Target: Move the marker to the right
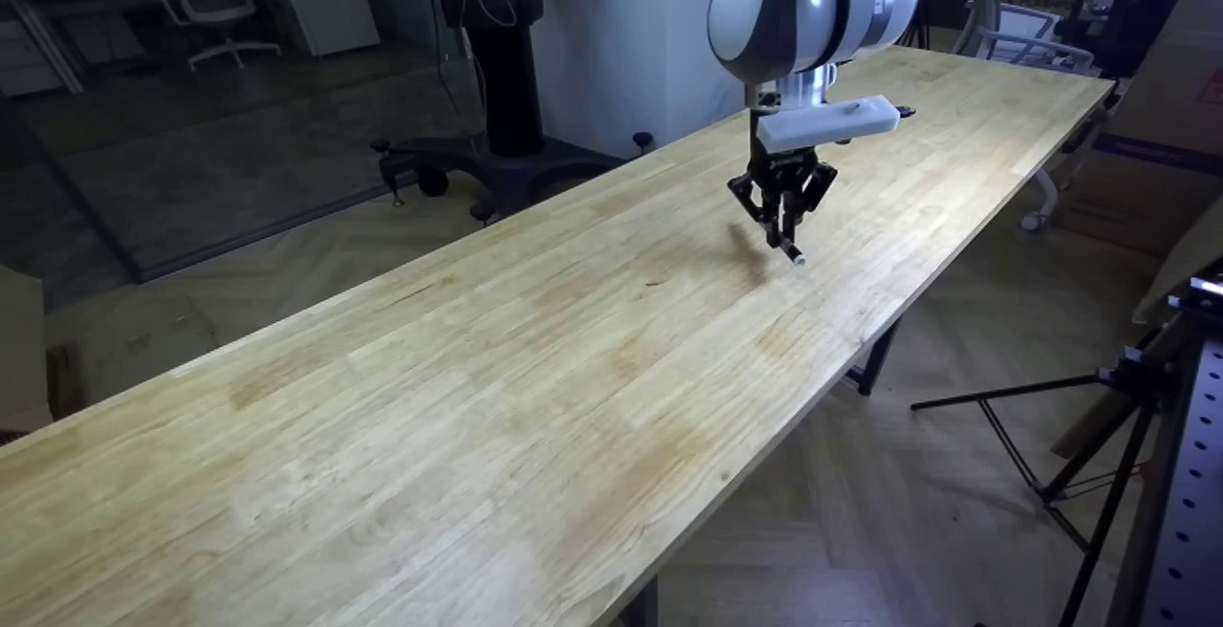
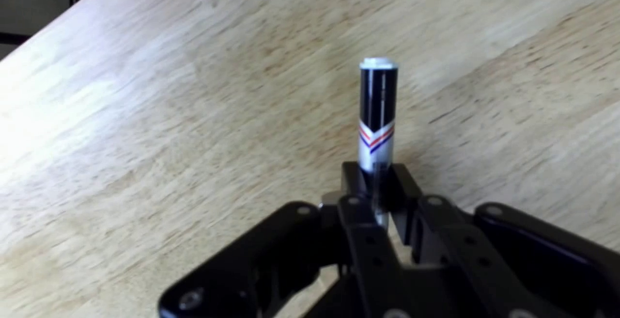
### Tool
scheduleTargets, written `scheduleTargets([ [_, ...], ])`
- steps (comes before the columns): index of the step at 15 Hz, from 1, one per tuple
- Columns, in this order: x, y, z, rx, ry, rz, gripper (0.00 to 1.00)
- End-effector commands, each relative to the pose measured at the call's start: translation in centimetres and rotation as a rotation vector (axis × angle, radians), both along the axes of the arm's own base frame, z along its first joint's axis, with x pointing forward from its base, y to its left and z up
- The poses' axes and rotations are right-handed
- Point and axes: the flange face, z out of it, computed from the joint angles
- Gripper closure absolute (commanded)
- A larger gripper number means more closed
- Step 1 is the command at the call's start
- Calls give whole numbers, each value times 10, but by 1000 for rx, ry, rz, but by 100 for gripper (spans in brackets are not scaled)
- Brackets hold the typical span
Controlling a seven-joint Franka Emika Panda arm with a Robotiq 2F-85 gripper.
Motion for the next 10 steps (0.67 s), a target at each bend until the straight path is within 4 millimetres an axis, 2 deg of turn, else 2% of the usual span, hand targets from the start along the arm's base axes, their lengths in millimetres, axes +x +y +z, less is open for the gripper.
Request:
scheduleTargets([
  [1,6,-8,-1,-1,0,-59,56],
  [5,6,-4,5,-12,-13,-62,30],
  [9,5,9,21,11,7,-102,4],
  [10,4,14,26,33,31,-126,0],
])
